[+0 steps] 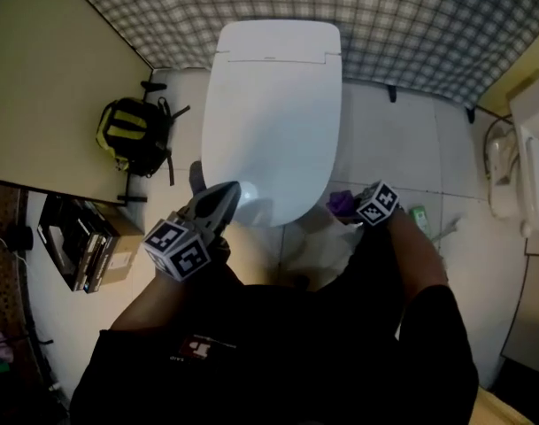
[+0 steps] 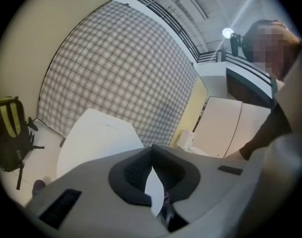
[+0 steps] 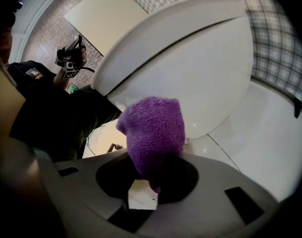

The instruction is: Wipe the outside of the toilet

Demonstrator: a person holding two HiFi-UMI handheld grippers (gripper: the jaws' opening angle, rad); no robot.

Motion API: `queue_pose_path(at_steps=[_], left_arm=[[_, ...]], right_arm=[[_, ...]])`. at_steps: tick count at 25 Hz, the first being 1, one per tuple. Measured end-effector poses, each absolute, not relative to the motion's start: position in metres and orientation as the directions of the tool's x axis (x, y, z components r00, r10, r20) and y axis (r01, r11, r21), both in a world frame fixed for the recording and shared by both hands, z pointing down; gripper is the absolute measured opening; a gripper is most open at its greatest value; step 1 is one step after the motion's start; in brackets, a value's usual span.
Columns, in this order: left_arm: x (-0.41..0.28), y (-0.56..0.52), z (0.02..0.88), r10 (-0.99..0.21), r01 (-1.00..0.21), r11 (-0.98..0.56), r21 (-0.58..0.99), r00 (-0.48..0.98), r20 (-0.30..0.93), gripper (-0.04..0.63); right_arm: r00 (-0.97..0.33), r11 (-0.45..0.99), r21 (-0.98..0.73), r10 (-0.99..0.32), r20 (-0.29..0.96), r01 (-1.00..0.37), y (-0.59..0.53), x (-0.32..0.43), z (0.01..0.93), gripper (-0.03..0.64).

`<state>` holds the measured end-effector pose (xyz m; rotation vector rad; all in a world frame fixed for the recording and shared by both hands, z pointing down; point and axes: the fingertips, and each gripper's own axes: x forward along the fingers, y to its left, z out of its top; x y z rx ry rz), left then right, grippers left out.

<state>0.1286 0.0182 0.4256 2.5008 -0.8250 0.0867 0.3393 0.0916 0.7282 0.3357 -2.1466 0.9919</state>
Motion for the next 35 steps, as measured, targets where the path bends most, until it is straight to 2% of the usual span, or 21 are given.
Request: queue_pose_path(at_steps=[7,11,14,18,20,21,24,28,35], left_arm=[[0.054,0.048,0.425,-0.593,-0.612,-0.681,0.402,0.783,0.188,-0.005],[0.027,0.055,0.446,-0.583,-0.612,-0.672,0.417,0.785,0.211,-0.005],[0.015,0.049,0.463,-0.576,-0.606,-0.662,0.442,0.788,0.217,-0.005],[0.008,0.037,0.484,-0.570,-0.612,-0.627,0.481,0.782,0.252,-0.005],[0.007,0.032,0.493,-0.561,-0.619,-0.626,0.475,0.780,0.277,-0.005],[0.006,0.030,0.497,-0.560,-0.623,-0.624,0.472,0.778,0.286,-0.005],[0.003,0.028,0.505,-0.563,-0.629,-0.607,0.485,0.772,0.296,-0.005],[0.004,0.032,0.504,-0.565,-0.625,-0.600,0.499,0.773,0.288,-0.005],[-0.011,0.045,0.493,-0.579,-0.621,-0.594,0.511,0.771,0.263,-0.005]], right_arm=[[-0.624,0.666,-0.456,-0.018,0.781,-0.590,0.128,0.257,0.735,0.089],[-0.561,0.589,-0.426,-0.057,0.826,-0.687,0.137,0.226,0.765,0.091],[-0.511,0.445,-0.424,-0.090,0.855,-0.789,0.135,0.221,0.801,0.091],[-0.430,0.078,-0.423,-0.193,0.882,-0.903,0.116,0.231,0.853,0.091],[-0.420,-0.034,-0.442,-0.251,0.872,-0.897,0.104,0.226,0.867,0.089],[-0.434,-0.041,-0.463,-0.284,0.855,-0.885,0.096,0.218,0.866,0.089],[-0.473,0.040,-0.489,-0.334,0.815,-0.871,0.087,0.196,0.856,0.089],[-0.547,0.084,-0.548,-0.294,0.784,-0.832,0.101,0.168,0.851,0.091],[-0.587,-0.103,-0.666,-0.387,0.711,-0.739,0.096,0.135,0.838,0.091]])
